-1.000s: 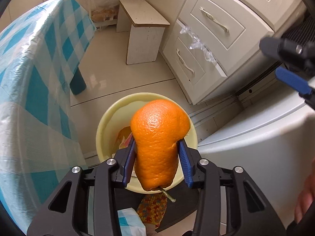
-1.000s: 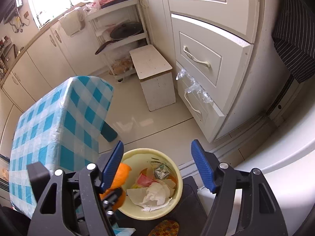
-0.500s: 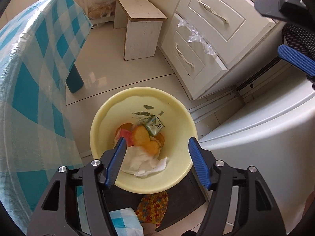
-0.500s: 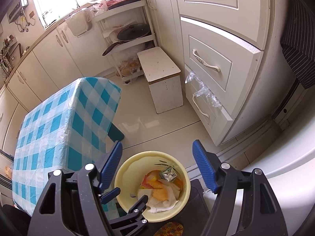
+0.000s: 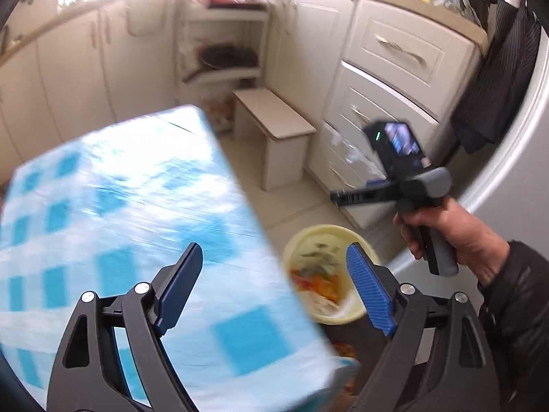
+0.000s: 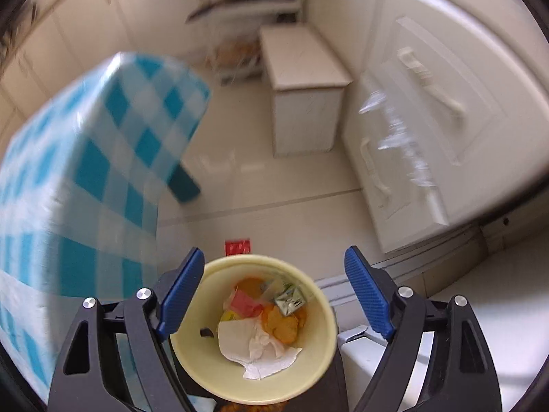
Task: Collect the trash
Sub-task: 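Reach the right tool to the floor and grasp the red wrapper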
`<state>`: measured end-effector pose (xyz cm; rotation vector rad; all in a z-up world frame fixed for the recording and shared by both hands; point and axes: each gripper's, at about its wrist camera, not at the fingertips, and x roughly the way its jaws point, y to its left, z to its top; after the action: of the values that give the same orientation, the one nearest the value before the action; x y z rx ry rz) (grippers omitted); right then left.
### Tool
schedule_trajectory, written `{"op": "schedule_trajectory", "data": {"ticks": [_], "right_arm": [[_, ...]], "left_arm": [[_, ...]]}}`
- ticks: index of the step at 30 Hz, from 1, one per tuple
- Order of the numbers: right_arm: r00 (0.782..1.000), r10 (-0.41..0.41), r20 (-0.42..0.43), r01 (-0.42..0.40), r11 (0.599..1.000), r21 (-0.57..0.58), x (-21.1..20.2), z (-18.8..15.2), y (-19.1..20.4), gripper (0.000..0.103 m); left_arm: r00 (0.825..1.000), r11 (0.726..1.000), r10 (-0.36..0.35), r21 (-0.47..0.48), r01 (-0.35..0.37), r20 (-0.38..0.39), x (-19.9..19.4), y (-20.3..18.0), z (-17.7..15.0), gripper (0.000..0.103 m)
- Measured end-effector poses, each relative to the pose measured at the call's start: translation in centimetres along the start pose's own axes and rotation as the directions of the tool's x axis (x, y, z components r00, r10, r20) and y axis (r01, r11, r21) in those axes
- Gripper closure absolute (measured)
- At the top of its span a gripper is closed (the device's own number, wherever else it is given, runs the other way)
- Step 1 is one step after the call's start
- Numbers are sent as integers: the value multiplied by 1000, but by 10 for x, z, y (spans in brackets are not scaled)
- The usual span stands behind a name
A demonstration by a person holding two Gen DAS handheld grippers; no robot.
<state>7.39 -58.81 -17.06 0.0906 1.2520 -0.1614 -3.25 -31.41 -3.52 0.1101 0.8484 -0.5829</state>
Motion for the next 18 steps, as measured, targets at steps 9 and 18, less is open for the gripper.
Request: {"op": "schedule_trajectory", "data": {"ticks": [9,18], "right_arm": [[952,-140,-273,67,963,-260,159,56,97,12],[755,-308,-580,66,915,-399,325,54,136,11]], "left_arm": [[997,981,70,-183,-66,15,-11,111,-1,21],[991,964,77,-247,-102,-108,8,170,-30,21]]}}
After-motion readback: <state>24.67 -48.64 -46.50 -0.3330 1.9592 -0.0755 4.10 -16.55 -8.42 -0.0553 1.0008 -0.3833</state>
